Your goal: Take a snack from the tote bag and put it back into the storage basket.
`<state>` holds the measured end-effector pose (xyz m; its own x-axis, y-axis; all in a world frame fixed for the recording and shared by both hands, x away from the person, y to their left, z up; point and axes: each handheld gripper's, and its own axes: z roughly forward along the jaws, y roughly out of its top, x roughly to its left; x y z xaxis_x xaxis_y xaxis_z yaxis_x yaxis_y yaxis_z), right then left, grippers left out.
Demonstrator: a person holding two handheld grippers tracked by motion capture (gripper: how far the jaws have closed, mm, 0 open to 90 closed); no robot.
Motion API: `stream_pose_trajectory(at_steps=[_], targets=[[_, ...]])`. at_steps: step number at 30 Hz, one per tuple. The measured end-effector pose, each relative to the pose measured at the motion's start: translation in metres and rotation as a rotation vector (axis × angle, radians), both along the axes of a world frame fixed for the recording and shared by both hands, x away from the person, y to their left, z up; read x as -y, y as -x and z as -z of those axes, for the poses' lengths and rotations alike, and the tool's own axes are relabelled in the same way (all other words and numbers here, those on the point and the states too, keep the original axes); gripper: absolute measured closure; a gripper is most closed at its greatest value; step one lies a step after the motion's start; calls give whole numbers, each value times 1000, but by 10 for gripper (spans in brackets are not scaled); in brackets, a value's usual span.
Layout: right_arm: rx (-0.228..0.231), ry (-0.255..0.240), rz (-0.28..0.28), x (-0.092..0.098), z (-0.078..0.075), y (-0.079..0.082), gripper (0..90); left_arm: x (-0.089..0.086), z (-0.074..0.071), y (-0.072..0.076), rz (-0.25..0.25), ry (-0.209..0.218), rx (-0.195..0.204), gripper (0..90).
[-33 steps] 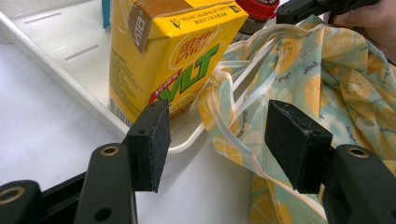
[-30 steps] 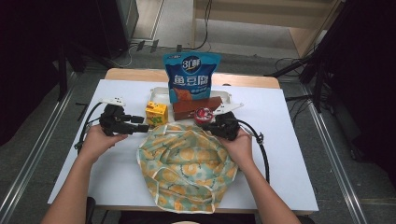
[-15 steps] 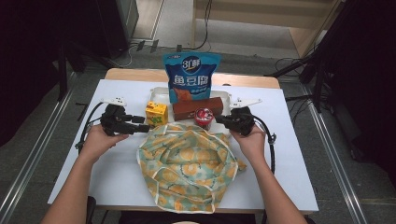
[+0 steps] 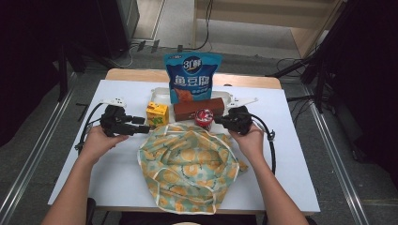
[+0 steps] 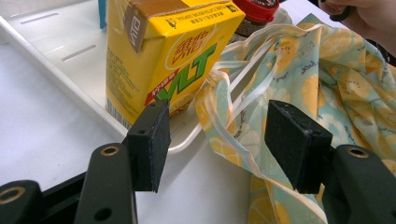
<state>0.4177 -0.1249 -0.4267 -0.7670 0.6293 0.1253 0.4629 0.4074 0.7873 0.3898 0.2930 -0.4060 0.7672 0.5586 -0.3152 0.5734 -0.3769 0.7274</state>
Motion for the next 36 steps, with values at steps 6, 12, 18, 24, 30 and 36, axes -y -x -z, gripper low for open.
stream_pose_trajectory(at_steps=[6,12,18,24,30,36], targets=[[20,17,-3,-3,-2,4,900,1,0,0,2,1,1,411],[16,-7,48,4,2,-6,900,2,1,-1,3,-4,-3,411],[5,-6,29,-1,7,-9,900,1,1,0,3,4,-3,411],[10,2,-1,-3,4,-2,900,-1,-1,0,-2,12,0,411],[18,5,-30,-8,1,7,898,0,0,0,-2,13,-1,411],[26,12,-16,-10,3,8,897,0,-1,-1,0,12,3,411]])
